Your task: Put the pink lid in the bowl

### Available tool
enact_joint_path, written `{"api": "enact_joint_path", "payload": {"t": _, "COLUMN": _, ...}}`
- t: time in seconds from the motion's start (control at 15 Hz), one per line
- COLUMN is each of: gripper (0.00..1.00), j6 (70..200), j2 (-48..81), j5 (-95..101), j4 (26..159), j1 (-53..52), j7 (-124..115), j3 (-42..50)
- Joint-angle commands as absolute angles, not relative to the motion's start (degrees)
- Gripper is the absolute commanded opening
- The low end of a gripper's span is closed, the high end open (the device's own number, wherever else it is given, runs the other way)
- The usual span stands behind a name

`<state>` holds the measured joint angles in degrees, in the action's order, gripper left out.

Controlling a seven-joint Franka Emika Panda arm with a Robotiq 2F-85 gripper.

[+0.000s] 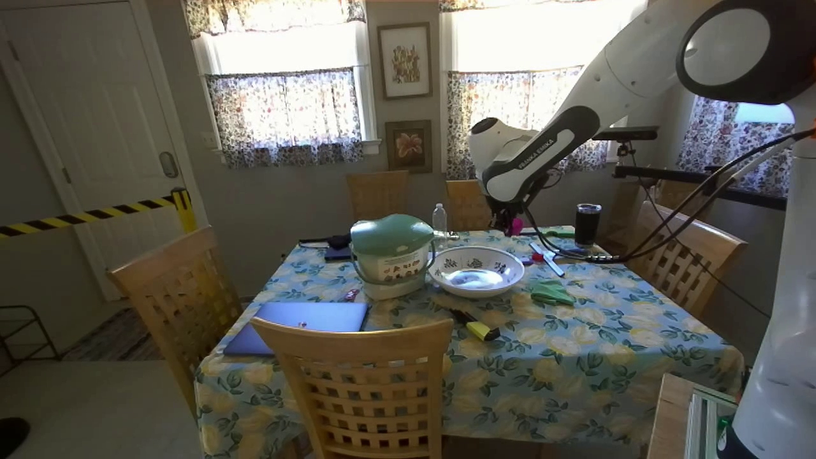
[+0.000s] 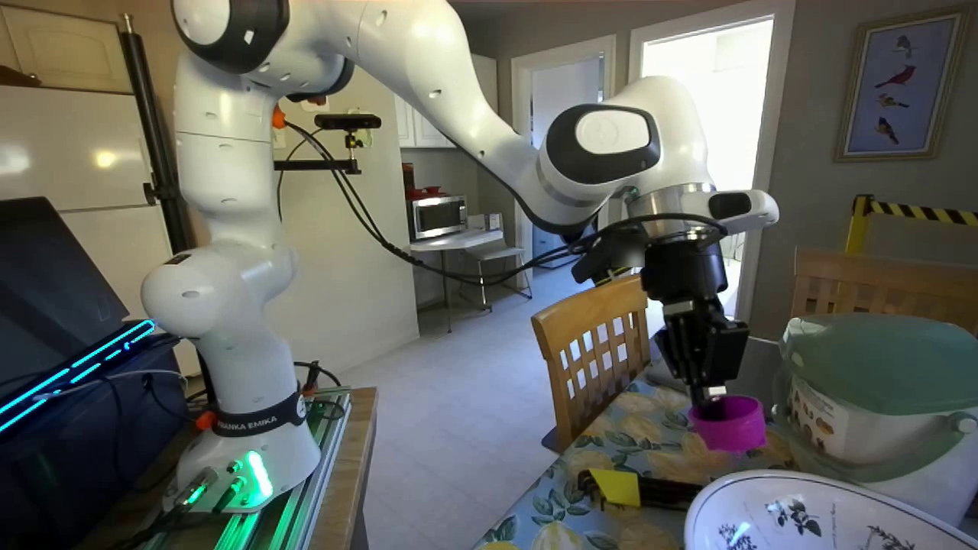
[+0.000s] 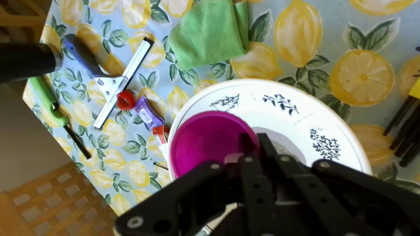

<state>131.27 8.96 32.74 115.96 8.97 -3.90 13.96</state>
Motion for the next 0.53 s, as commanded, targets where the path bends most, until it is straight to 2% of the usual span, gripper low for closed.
{"api": "enact_joint_path", "payload": {"t": 0.0, "gripper": 0.07, "j6": 131.4, "j2": 9.0, "j5": 32.8, "j4": 116.0, "j1": 9.3, "j7": -3.8, "j3": 13.5}}
{"api": "enact_joint_path", "payload": {"t": 0.13, "gripper": 0.07, "j6": 131.6, "j2": 9.0, "j5": 32.8, "j4": 116.0, "j1": 9.4, "j7": -3.6, "j3": 13.6}}
{"api": "enact_joint_path", "payload": {"t": 0.2, "gripper": 0.02, "j6": 131.7, "j2": 9.0, "j5": 32.8, "j4": 116.0, "j1": 9.5, "j7": -3.5, "j3": 13.6}}
{"api": "enact_joint_path", "payload": {"t": 0.47, "gripper": 0.02, "j6": 136.1, "j2": 12.6, "j5": 29.6, "j4": 112.0, "j1": 10.1, "j7": 1.0, "j3": 12.9}}
